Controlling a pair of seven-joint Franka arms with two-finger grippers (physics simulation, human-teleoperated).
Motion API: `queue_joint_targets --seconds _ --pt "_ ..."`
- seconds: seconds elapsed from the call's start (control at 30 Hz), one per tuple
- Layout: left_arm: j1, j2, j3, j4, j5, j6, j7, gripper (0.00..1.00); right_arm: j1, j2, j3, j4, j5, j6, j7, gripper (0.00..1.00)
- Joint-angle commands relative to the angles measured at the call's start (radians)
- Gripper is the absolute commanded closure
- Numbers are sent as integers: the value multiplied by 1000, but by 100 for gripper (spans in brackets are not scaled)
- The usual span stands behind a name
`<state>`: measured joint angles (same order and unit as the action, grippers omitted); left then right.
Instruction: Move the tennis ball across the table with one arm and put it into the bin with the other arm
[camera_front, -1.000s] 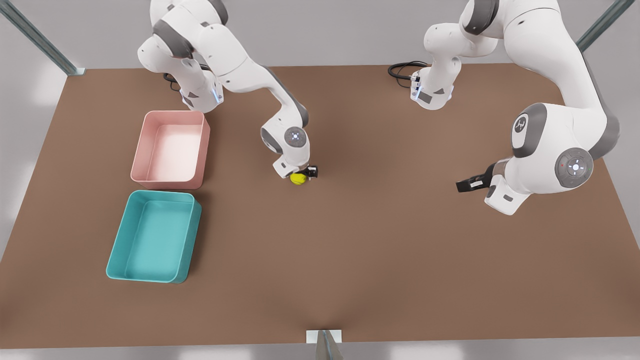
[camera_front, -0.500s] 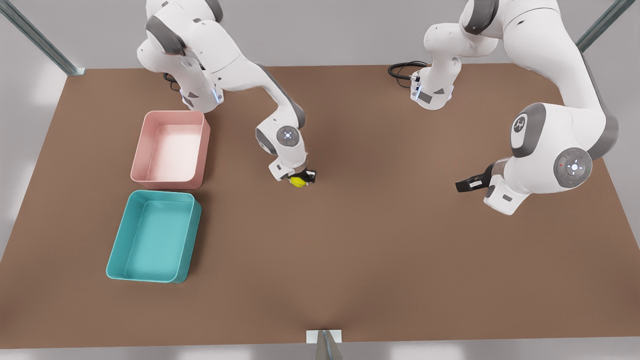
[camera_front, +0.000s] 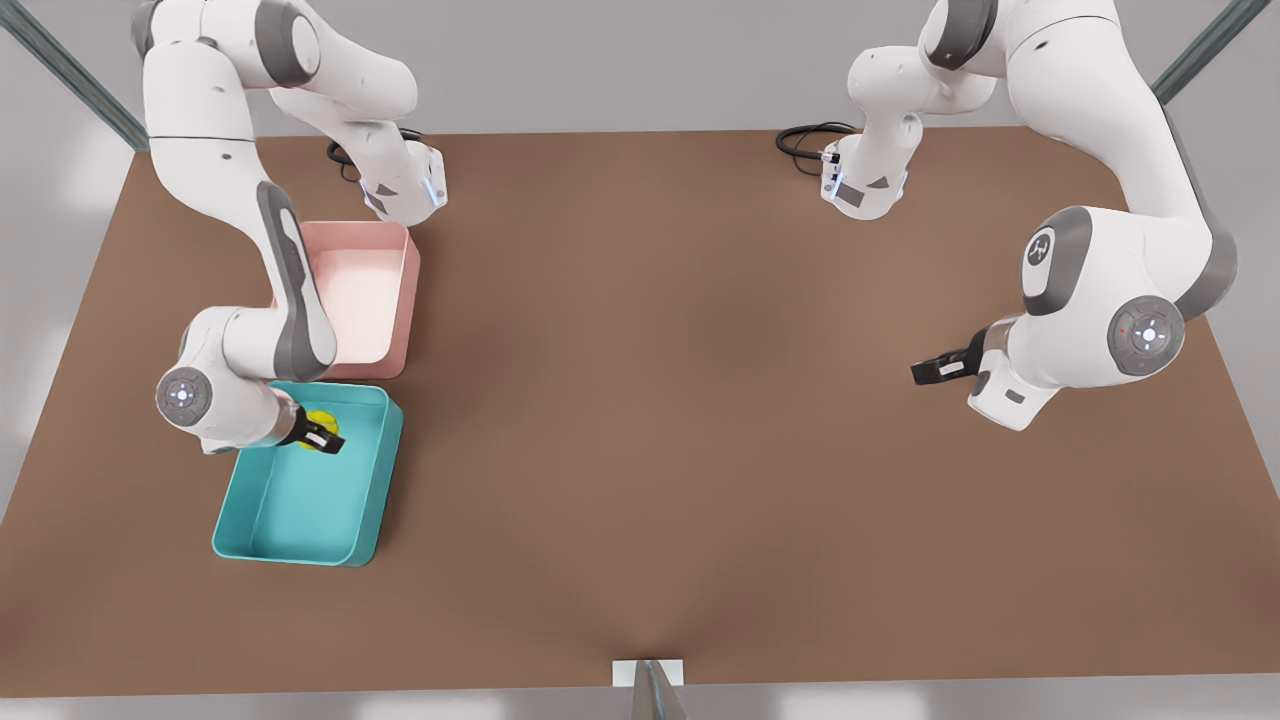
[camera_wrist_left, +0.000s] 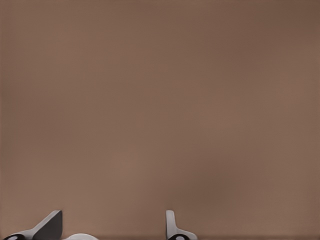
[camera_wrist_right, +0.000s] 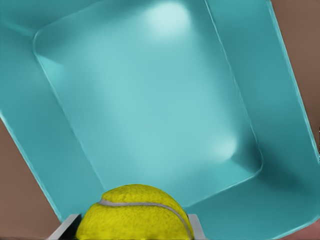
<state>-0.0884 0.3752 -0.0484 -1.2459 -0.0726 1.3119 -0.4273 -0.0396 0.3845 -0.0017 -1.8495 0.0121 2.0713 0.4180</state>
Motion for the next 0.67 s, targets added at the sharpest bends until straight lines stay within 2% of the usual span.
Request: queue_joint_targets --seconds 0.0,0.1,0.17,0.23,0.27,0.33,0.37,0.47,0.63 --pt "1 -1 -1 2 1 0 -2 0 -3 11 0 18 -1 -82 -713 0" --pt "-1 -1 1 2 1 0 -2 0 -2 23 0 65 -1 -131 -705 0" --pt "-1 -1 -1 2 0 0 -4 0 18 23 9 173 28 -257 -596 0" --pt "-1 -1 -1 2 -1 -3 -5 0 99 20 3 320 -7 -436 -383 0" --pt "-1 -1 -1 2 -1 -3 -5 0 127 5 6 360 -55 -451 -364 0" --pt "-2 -1 -1 0 -1 -3 -5 0 158 -30 6 573 -63 -760 -236 0" --pt "-2 2 1 0 -1 -2 -5 0 161 -50 -6 615 -58 -780 -235 0" --pt "-2 4 1 2 -1 -2 -5 0 64 -214 12 460 -67 -731 -263 0" --pt "-2 4 -1 0 -1 -2 -5 0 40 -254 20 392 -64 -669 -278 0"
